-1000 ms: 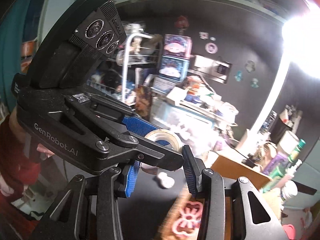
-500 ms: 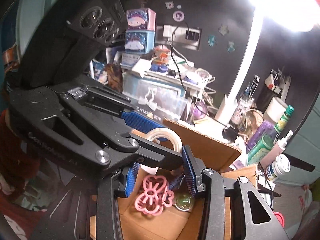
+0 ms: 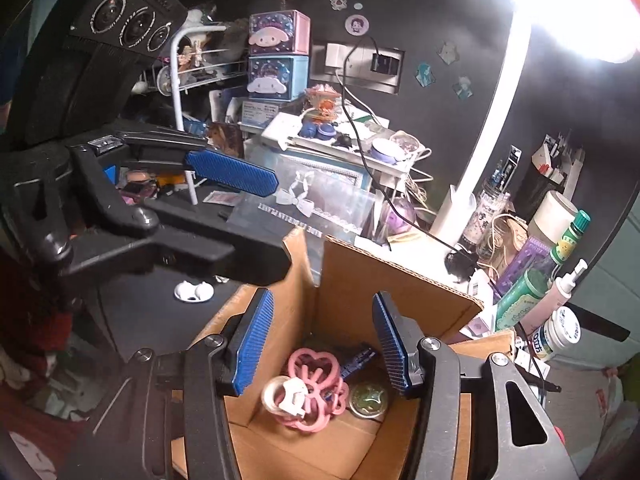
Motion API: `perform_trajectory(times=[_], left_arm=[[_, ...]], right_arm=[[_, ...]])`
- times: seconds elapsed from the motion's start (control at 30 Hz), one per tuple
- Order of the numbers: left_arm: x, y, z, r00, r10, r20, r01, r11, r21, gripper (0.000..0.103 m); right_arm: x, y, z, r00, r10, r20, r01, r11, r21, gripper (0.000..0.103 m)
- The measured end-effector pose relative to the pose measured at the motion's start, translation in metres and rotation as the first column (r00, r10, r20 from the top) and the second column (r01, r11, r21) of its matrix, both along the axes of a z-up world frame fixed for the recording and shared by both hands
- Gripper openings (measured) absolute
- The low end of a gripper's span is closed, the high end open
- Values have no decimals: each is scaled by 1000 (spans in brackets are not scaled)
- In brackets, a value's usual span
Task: Organize objects
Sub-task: 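Carry the white tape dispenser with the right gripper and release it into the box, then move the right gripper back to the desk and grasp the white two-cup holder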
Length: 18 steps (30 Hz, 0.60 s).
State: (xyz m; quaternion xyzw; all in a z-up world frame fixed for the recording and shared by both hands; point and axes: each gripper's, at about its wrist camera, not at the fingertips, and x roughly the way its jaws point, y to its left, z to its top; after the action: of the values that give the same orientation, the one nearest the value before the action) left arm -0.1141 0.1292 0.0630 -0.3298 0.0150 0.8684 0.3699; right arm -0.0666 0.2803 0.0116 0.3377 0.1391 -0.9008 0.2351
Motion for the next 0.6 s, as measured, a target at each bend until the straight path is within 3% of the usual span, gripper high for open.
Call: perform_trajectory(times=[0.07, 0.27, 0.47, 0.6], left_arm=[[10, -16, 1, 999, 19, -29, -19, 1000, 10, 85], [37, -78, -9, 983, 158, -90, -156, 987, 38, 86], [65, -138, -41, 946, 301, -124, -298, 954, 38, 87], [79, -172, -68, 925, 365, -105, -364, 931, 35, 87]], right_arm=[[4, -6, 4, 1000, 18, -7, -18, 1000, -19, 48], [25, -50, 5, 992, 124, -32, -126, 990, -65, 49], [39, -110, -31, 967, 254, 4, -252, 964, -88, 49], [41, -145, -77, 954, 295, 62, -291, 955, -65, 49]])
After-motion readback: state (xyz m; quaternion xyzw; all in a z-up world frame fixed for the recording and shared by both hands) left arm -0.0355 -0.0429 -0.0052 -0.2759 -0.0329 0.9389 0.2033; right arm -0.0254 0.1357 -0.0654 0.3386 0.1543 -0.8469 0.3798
